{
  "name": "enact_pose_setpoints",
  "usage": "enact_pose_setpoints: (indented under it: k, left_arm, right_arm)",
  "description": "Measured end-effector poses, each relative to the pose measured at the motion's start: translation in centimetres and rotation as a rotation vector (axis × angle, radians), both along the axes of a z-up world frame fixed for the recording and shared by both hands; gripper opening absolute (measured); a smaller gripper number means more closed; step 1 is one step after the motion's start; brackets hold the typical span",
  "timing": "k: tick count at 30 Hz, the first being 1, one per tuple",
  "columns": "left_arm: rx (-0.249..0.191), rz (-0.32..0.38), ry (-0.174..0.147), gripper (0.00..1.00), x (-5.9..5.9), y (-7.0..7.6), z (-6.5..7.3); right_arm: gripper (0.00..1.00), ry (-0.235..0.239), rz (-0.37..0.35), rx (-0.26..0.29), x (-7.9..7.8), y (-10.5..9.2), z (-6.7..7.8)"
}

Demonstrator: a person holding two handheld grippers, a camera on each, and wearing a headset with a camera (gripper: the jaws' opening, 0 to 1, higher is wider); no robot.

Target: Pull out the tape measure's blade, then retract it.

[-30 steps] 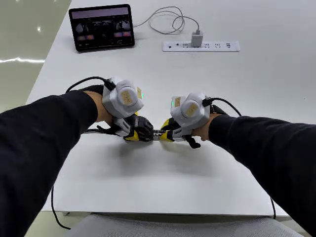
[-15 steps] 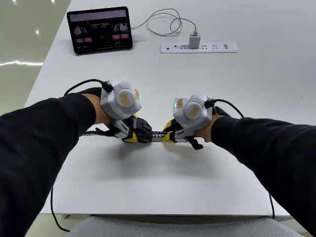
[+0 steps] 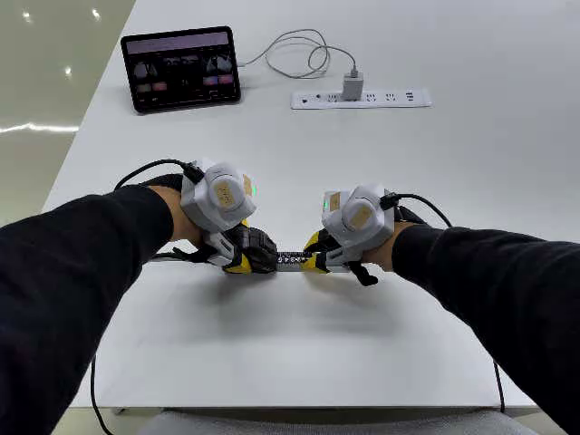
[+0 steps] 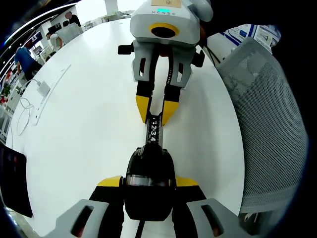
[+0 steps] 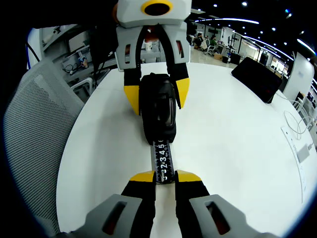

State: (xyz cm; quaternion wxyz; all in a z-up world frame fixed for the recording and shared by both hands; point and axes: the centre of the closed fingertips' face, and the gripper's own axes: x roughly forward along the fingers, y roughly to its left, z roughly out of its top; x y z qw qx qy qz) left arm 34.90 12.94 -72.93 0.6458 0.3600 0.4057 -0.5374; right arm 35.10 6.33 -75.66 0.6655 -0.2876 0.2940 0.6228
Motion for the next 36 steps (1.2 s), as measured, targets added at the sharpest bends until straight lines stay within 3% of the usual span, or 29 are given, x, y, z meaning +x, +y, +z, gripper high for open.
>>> enact_pose_setpoints:
  k: [36]
  left_arm:
    - [-0.015,0.017,-0.01,0.33,0.2,0.0,-0.1]
  right_arm:
    - [0.09,0.005,-0.027,-0.015,0.3,-3.3,0.0]
